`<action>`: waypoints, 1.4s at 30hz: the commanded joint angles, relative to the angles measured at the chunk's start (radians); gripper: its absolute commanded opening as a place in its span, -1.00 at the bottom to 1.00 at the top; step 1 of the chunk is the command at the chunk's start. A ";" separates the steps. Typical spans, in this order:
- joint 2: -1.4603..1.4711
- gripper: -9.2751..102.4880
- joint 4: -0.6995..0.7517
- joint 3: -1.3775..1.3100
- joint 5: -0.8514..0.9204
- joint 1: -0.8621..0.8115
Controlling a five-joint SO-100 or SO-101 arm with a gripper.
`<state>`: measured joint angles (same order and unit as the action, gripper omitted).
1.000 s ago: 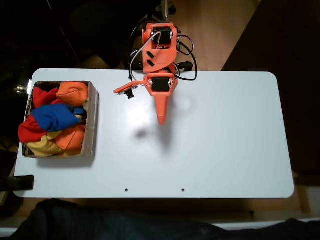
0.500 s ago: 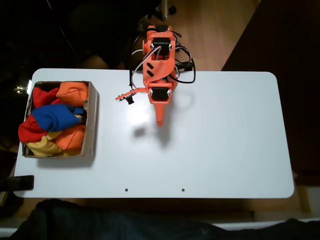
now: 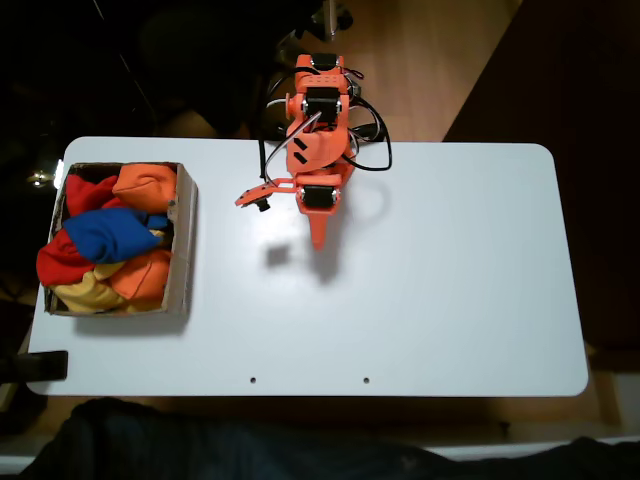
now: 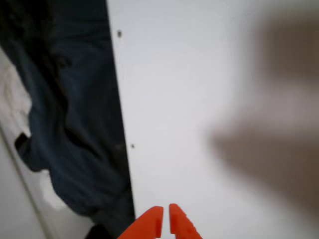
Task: Grasp a bag and put it in the box.
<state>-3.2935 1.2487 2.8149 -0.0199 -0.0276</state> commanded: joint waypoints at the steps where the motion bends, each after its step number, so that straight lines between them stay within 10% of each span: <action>1: -0.002 -0.83 0.023 0.002 0.005 -0.009; 42: -0.002 -0.83 0.104 0.114 0.051 -0.044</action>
<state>-3.2950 1.3668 2.9299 0.0353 -0.0675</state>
